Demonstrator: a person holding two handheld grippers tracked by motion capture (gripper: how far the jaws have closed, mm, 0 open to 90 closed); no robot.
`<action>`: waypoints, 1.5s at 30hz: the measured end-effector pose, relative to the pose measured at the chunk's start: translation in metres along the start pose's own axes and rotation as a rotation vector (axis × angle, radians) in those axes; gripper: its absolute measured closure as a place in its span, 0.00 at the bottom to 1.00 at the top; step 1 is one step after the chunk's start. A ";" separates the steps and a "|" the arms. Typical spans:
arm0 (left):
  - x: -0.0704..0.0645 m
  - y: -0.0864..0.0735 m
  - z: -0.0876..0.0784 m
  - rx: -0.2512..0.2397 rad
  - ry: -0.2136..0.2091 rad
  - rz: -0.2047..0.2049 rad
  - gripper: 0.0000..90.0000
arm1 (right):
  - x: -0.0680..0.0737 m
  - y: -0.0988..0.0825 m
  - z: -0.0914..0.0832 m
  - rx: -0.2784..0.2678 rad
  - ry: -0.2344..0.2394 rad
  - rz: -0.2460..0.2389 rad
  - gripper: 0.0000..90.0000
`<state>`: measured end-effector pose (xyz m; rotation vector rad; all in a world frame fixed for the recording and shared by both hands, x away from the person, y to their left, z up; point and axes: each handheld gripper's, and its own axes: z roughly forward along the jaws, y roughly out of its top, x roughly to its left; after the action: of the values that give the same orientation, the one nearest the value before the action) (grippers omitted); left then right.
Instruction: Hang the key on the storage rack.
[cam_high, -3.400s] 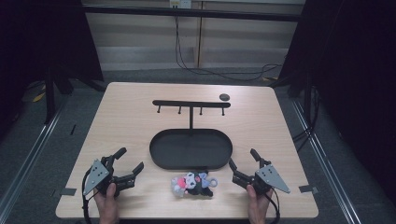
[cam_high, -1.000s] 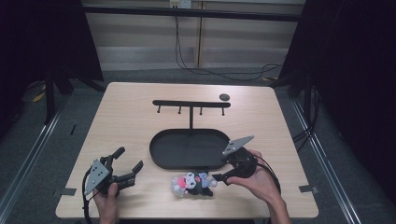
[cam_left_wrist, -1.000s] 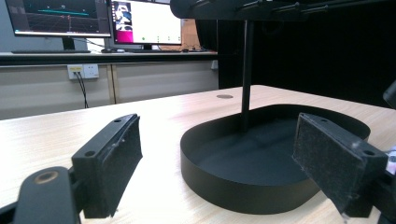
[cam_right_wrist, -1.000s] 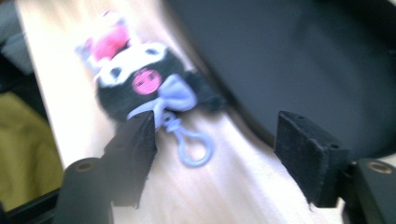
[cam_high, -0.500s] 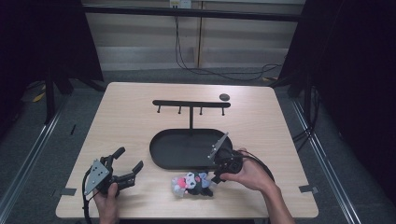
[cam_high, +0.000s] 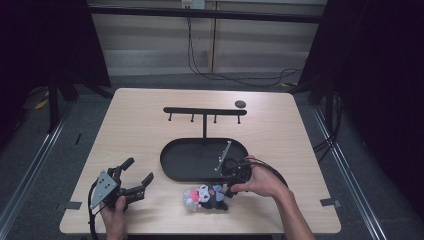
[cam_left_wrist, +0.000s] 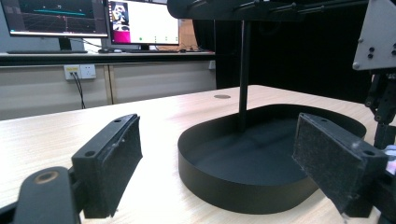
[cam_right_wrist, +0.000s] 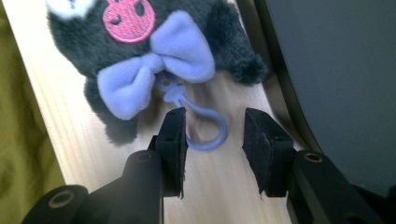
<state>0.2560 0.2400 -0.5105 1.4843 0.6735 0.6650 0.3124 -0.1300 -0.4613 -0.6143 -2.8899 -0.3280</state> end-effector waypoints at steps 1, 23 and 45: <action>-0.001 0.000 0.000 0.000 0.003 -0.009 0.17 | -0.001 0.001 0.001 -0.001 0.008 -0.023 0.63; -0.001 0.000 0.000 -0.006 -0.001 -0.013 0.17 | 0.007 0.011 0.006 0.029 0.112 -0.046 0.61; -0.001 0.000 0.000 -0.006 -0.004 -0.012 0.17 | 0.019 0.038 0.017 0.151 -0.002 -0.117 0.90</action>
<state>0.2556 0.2393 -0.5109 1.4743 0.6762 0.6537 0.3093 -0.0849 -0.4666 -0.4226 -2.9245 -0.1224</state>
